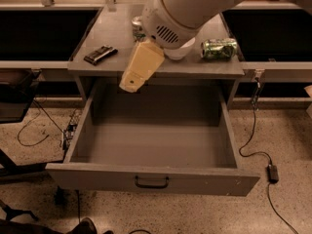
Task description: Place rxbar blueberry into top drawer
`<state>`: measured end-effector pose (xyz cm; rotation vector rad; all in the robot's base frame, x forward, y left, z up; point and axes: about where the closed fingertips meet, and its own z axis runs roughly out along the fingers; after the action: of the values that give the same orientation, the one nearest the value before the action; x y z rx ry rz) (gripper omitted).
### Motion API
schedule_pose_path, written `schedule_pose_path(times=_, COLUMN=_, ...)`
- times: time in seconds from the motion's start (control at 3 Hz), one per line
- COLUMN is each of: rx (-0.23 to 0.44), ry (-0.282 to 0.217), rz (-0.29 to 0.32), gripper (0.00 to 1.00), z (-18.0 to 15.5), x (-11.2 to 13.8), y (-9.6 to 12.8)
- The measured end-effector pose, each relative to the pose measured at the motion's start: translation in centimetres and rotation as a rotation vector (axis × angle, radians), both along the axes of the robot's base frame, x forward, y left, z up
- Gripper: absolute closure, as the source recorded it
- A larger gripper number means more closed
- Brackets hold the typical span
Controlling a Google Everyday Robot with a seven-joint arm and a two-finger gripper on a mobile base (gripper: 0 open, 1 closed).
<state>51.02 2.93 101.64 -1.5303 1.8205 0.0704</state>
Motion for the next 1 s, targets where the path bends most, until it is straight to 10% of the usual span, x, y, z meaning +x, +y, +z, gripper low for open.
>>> schedule_pose_path(times=1.0, rx=0.000, ry=-0.135, rz=0.135, gripper=0.00, z=2.2, x=4.3, y=10.5)
